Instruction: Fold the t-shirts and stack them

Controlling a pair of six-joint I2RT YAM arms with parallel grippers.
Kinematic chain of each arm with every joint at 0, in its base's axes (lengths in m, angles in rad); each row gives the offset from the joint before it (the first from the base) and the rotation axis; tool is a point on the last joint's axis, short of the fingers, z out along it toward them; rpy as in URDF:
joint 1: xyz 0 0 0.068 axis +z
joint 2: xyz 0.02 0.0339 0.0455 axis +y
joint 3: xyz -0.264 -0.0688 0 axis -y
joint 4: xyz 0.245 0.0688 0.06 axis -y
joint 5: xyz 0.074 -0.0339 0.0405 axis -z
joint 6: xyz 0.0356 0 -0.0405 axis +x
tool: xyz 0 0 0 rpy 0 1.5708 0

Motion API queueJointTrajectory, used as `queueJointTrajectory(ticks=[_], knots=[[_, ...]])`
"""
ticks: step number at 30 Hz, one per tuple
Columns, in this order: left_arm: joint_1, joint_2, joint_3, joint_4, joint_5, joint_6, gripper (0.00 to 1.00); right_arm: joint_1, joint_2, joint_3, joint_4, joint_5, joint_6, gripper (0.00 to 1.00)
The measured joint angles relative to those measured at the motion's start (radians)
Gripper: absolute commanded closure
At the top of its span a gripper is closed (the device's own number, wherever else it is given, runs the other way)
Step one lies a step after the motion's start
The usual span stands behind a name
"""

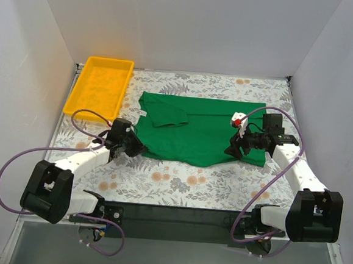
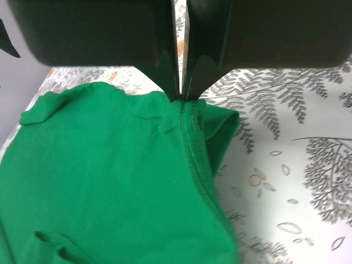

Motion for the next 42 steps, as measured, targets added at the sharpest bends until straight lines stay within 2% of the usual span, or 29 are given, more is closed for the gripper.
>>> queueJointTrajectory(ticks=[29, 42], knots=[[0.000, -0.006, 0.159, -0.038, 0.047, 0.038, 1.00, 0.000, 0.000, 0.000, 0.000, 0.000, 0.000, 0.34], [0.002, 0.051, 0.234, -0.042, 0.055, 0.057, 1.00, 0.000, 0.000, 0.000, 0.000, 0.000, 0.000, 0.34]])
